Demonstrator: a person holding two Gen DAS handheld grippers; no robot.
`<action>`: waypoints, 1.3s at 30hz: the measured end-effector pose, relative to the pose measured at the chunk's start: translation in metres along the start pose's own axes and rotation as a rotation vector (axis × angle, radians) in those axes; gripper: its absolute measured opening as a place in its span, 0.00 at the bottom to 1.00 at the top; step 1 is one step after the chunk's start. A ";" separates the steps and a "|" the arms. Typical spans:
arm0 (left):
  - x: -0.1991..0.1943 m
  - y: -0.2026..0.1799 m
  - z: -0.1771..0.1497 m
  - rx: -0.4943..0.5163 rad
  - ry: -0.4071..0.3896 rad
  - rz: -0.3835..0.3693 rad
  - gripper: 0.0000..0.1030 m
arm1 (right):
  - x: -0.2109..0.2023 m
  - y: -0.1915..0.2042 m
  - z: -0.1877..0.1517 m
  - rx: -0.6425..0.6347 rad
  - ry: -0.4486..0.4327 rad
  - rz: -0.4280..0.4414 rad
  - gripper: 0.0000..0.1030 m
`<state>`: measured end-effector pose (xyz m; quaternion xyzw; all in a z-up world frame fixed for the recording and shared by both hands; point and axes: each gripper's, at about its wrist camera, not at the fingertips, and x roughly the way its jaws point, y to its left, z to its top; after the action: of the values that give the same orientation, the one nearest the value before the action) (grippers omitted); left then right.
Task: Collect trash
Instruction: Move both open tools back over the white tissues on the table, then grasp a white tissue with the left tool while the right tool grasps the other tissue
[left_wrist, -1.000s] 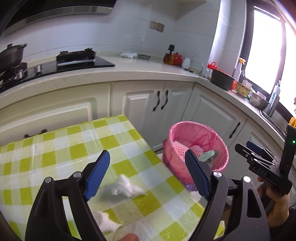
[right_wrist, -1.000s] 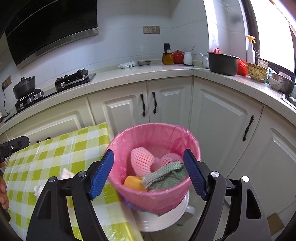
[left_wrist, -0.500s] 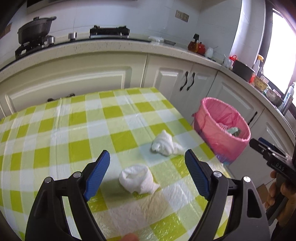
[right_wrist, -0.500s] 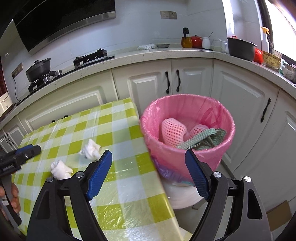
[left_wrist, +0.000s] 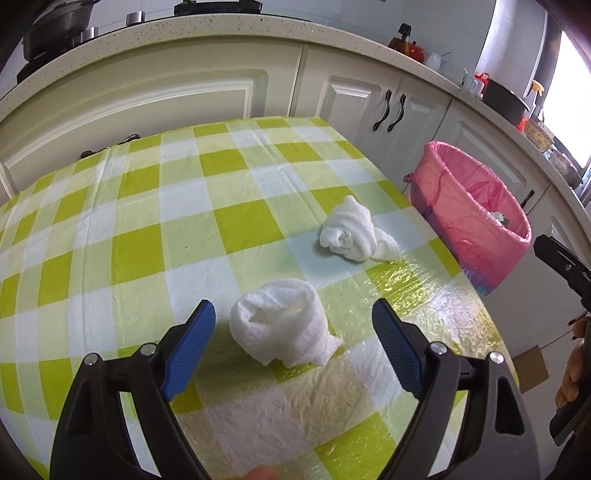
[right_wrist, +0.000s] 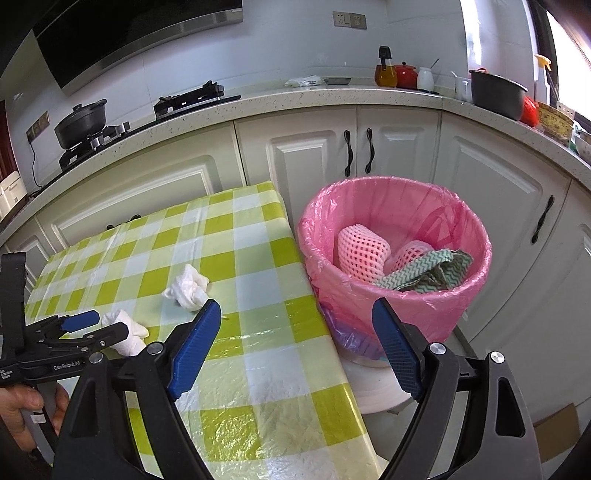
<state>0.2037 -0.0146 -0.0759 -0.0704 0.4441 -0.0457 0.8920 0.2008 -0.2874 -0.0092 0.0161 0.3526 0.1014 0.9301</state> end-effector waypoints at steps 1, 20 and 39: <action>0.003 0.001 0.000 0.001 0.006 0.003 0.81 | 0.002 0.001 0.000 -0.001 0.004 0.002 0.77; 0.005 0.036 0.011 -0.059 0.006 0.027 0.39 | 0.071 0.073 0.000 -0.108 0.108 0.129 0.77; -0.004 0.062 0.023 -0.087 -0.040 0.020 0.39 | 0.153 0.136 0.003 -0.267 0.215 0.123 0.31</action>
<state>0.2207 0.0494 -0.0693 -0.1055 0.4283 -0.0159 0.8973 0.2904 -0.1238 -0.0924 -0.0969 0.4318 0.2054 0.8729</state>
